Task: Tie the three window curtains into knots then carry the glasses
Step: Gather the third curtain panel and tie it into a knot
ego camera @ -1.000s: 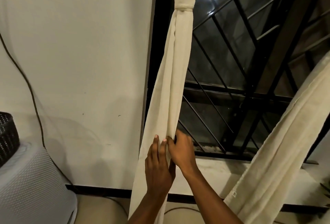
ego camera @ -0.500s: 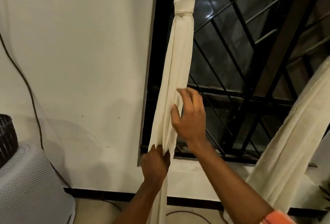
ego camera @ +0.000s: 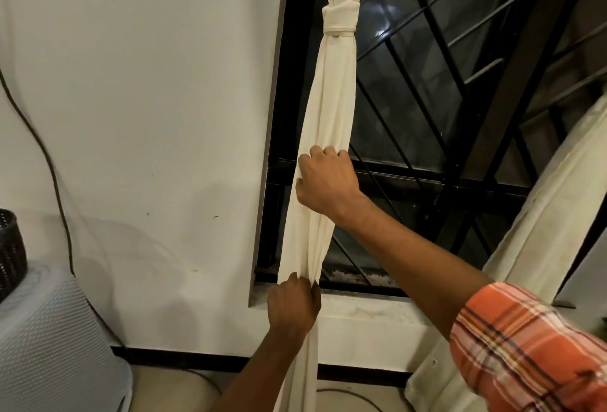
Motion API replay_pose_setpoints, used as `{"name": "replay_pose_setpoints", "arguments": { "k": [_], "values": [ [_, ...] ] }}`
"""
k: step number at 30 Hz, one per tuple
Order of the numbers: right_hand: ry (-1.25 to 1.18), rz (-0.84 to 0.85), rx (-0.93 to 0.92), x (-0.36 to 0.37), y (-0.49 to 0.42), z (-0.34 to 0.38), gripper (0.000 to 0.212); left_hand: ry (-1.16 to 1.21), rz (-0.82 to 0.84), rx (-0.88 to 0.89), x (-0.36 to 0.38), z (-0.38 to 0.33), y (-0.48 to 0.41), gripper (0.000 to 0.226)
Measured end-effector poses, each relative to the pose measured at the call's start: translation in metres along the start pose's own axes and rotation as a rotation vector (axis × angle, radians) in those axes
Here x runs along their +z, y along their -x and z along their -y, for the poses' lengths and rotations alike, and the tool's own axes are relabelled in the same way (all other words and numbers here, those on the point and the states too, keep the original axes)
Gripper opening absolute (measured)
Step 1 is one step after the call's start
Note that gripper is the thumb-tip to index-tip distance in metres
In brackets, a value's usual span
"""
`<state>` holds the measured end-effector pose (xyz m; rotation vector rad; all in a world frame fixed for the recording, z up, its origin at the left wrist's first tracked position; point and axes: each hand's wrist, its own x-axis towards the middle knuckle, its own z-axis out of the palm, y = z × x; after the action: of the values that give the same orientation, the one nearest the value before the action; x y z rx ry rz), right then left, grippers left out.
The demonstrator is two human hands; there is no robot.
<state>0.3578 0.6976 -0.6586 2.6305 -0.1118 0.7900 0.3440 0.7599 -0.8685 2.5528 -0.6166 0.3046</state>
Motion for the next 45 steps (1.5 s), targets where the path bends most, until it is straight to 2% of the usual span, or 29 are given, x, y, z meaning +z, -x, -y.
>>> {"name": "replay_pose_setpoints", "arguments": {
  "k": [4,7,9,11,13,15,17,21,26,28,30,32,35,37,39,41,43,45],
  "values": [
    [-0.001,-0.357,0.166,-0.005,-0.015,-0.010,0.046,-0.063,0.011,0.020,0.000,-0.001,0.003,0.044],
    [-0.028,-0.441,0.280,-0.021,-0.033,-0.023,0.048,-0.062,0.018,0.024,0.003,0.001,0.006,0.045],
    [-0.026,-0.406,0.262,-0.030,-0.039,-0.025,0.039,-0.069,0.013,0.033,0.004,-0.001,0.007,0.046],
    [-0.017,-0.334,0.112,-0.032,-0.039,-0.022,0.030,-0.070,0.010,0.042,0.004,-0.003,0.007,0.047],
    [-0.030,-0.225,-0.075,-0.027,-0.036,-0.017,0.030,-0.054,0.011,0.050,0.005,-0.005,0.005,0.046],
    [-0.079,-0.099,-0.159,-0.023,-0.034,-0.012,0.035,-0.047,0.011,0.056,0.004,-0.007,0.004,0.044],
    [-0.120,-0.025,-0.124,-0.017,-0.034,-0.013,0.036,-0.059,0.012,0.055,0.004,-0.007,0.003,0.045],
    [-0.138,-0.063,0.023,-0.006,-0.030,-0.020,0.021,-0.087,0.016,0.047,0.005,-0.004,0.000,0.045],
    [-0.172,0.037,0.114,0.023,-0.005,-0.005,0.017,-0.066,0.011,0.048,0.006,-0.008,0.001,0.043],
    [-0.174,0.167,0.111,0.055,0.027,0.016,0.014,-0.028,0.006,0.032,0.010,-0.007,0.001,0.042],
    [-0.168,0.342,0.070,0.084,0.066,0.039,0.015,0.019,0.083,0.031,0.020,0.000,0.001,0.037],
    [-0.175,0.427,0.045,0.098,0.086,0.050,0.019,0.065,0.175,-0.007,0.021,0.004,0.003,0.031],
    [-0.213,0.343,0.057,0.095,0.078,0.044,0.020,0.116,0.189,-0.021,0.021,0.010,-0.002,0.033],
    [-0.204,0.127,0.104,0.088,0.070,0.038,0.018,0.105,0.087,-0.030,0.015,0.005,-0.003,0.040],
    [-0.167,-0.090,0.169,0.082,0.060,0.034,0.026,0.093,0.042,-0.026,0.015,0.001,0.000,0.042],
    [-0.164,-0.187,0.195,0.079,0.057,0.032,0.028,0.109,0.025,-0.029,0.020,-0.001,0.004,0.042],
    [-0.224,-0.088,0.185,0.083,0.062,0.031,0.016,0.111,0.024,-0.025,0.027,-0.001,0.006,0.042],
    [-0.259,0.134,0.154,0.094,0.076,0.033,0.015,0.079,0.019,0.012,0.032,0.000,0.006,0.042]
  ]
}}
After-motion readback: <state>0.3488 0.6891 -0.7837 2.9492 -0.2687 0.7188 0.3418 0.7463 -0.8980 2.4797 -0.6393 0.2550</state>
